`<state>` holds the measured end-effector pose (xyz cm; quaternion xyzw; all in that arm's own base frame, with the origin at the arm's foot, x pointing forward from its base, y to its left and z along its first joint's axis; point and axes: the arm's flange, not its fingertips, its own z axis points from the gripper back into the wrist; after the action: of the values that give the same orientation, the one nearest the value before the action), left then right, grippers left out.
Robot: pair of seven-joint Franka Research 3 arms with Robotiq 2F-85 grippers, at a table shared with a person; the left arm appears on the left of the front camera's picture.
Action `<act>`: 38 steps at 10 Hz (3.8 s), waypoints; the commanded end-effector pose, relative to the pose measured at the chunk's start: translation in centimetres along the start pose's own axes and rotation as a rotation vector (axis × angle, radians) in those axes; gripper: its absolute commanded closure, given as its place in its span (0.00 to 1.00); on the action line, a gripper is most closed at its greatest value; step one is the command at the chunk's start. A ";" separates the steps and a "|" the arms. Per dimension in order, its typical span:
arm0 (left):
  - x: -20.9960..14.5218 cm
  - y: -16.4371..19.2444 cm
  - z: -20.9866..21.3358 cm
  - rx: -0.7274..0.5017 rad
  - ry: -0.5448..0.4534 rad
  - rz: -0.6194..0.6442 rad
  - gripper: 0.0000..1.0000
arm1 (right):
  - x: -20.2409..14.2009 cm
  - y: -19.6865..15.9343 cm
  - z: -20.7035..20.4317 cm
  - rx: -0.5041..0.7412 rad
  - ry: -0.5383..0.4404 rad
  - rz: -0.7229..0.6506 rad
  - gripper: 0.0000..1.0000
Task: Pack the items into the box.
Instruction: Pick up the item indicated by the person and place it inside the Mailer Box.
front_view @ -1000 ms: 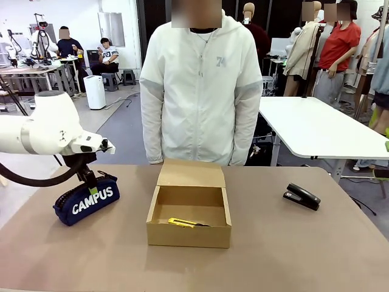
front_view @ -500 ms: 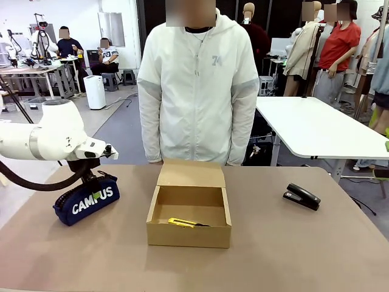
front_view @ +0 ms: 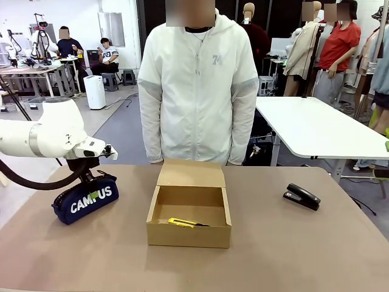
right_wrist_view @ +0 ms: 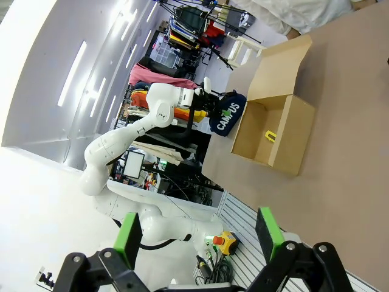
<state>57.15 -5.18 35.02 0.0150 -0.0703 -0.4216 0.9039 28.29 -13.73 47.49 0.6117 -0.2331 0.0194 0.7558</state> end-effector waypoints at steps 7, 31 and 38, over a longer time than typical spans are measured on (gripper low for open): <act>-2.2 0.1 3.3 -0.097 0.000 0.017 1.00 | 0.2 0.3 0.1 0.002 0.008 0.009 0.00; 21.6 -28.2 18.5 -0.073 -0.060 -0.770 1.00 | 0.2 0.3 0.1 0.002 0.008 0.009 0.00; 22.4 -30.5 10.4 -0.162 -0.168 -0.732 1.00 | 0.2 0.3 0.1 0.002 0.008 0.009 0.00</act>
<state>48.05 -42.27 46.40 -0.0588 -0.0937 -0.7217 0.6833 28.33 -13.73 47.45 0.6112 -0.2320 0.0187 0.7565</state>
